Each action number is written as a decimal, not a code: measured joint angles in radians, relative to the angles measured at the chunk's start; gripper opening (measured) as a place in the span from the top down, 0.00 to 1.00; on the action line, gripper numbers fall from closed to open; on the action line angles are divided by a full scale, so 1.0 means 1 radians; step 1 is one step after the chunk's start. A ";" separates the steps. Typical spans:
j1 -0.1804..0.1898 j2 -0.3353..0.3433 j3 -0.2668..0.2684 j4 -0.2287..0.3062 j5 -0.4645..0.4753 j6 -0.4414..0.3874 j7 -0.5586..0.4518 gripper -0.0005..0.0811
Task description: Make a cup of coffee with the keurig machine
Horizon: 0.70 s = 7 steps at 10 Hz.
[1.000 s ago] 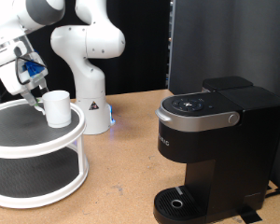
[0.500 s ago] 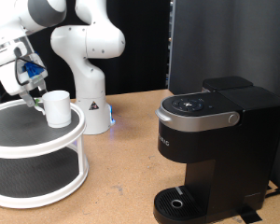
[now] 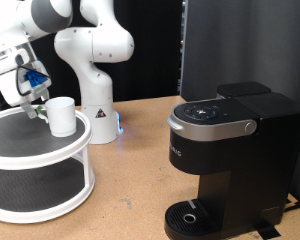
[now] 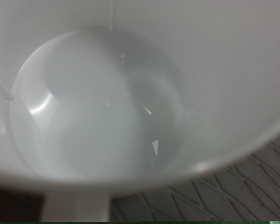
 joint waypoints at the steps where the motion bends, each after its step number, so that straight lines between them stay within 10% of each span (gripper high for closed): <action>1: 0.006 0.000 0.000 0.000 0.010 0.000 0.000 0.01; 7: 0.009 0.005 0.034 -0.001 0.017 0.012 0.056 0.01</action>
